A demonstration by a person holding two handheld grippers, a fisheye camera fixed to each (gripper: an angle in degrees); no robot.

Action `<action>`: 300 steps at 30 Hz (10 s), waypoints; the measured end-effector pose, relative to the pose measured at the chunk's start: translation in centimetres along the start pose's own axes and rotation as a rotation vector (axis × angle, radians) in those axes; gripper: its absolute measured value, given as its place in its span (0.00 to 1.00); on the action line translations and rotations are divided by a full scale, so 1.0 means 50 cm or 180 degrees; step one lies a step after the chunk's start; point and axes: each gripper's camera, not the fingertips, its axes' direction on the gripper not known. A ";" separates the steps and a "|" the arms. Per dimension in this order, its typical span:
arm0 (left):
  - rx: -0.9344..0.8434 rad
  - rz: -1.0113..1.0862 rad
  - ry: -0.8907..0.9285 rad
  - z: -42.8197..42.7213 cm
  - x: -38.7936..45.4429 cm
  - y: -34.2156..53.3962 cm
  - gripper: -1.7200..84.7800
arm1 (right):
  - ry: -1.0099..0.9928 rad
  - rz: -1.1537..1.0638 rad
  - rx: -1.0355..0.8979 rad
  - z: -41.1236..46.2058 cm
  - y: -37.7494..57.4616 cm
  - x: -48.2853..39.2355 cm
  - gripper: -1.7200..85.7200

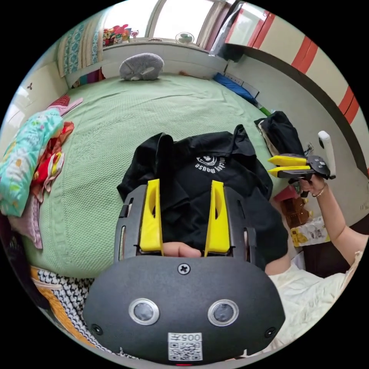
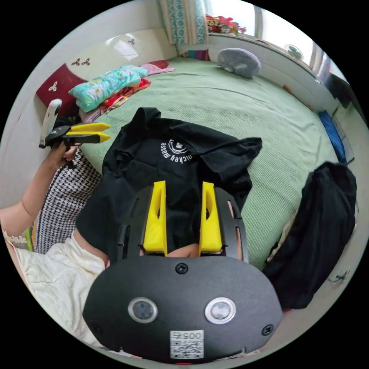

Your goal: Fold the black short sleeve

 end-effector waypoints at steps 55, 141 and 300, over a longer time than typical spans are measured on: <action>-0.0355 0.0127 -0.0644 0.419 -0.200 -0.336 0.16 | 0.1080 -0.0142 -0.0600 0.400 -0.611 0.062 0.01; -0.0018 -0.1871 -0.0934 0.330 -0.246 0.046 0.01 | 0.0401 0.0709 -0.0096 0.308 -0.122 0.193 0.01; -0.0016 -0.0440 -0.0721 -0.155 0.665 0.337 0.01 | 0.1015 0.1248 0.0076 0.133 0.377 -0.647 0.01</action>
